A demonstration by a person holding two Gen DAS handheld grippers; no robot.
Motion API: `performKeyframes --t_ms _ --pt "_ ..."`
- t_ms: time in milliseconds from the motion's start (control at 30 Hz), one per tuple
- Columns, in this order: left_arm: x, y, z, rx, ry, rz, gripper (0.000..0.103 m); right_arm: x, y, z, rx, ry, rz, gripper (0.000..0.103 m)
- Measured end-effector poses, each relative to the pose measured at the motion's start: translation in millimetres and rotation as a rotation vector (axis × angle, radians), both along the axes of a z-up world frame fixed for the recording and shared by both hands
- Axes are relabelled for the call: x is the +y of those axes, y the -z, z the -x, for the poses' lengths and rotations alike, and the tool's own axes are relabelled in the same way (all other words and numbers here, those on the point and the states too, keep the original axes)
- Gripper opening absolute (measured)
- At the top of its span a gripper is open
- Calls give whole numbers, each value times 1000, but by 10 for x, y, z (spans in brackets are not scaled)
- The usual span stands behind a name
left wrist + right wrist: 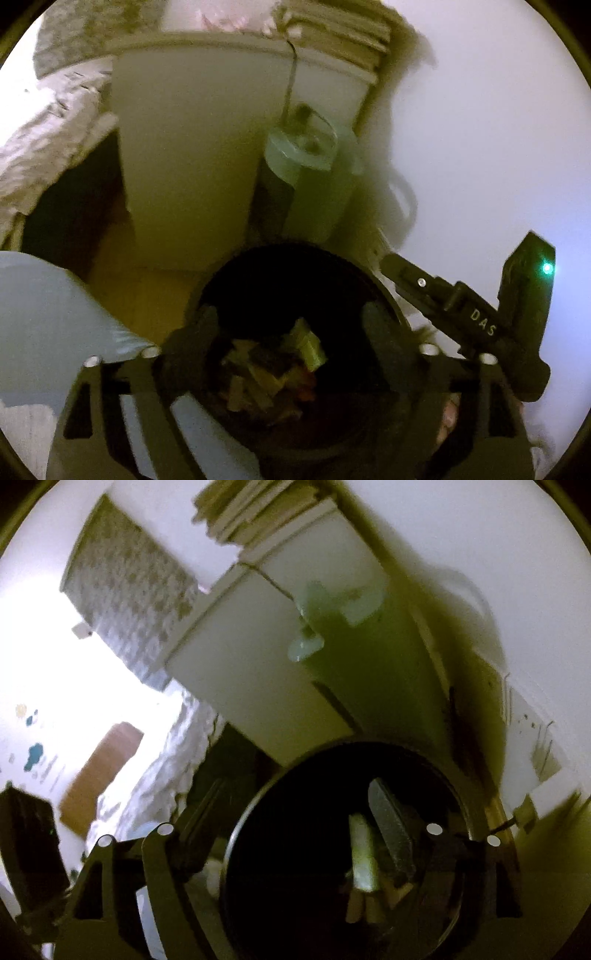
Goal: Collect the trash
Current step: 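Open the right tool to drop the green Doublemint pack into the bin, then grasp the purple probiotic stick with the left tool while the right tool grasps the gold wrapper strip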
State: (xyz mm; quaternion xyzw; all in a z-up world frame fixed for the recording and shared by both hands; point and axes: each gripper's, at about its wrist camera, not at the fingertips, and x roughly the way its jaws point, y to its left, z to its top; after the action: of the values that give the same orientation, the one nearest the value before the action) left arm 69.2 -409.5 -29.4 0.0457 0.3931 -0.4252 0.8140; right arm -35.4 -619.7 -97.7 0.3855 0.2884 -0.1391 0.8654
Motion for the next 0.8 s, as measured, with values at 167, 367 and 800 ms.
performKeyframes --t_ms 167,367,800 --pt "380 -102 -20 14 -85 28 89 22 40 -34 23 -8 -12 77" --pt "1105 -193 -47 30 -212 56 89 154 34 -118 34 -42 2 77" --pt "3350 -71 -65 23 -565 -29 88 1136 -121 -451 38 -345 97 77"
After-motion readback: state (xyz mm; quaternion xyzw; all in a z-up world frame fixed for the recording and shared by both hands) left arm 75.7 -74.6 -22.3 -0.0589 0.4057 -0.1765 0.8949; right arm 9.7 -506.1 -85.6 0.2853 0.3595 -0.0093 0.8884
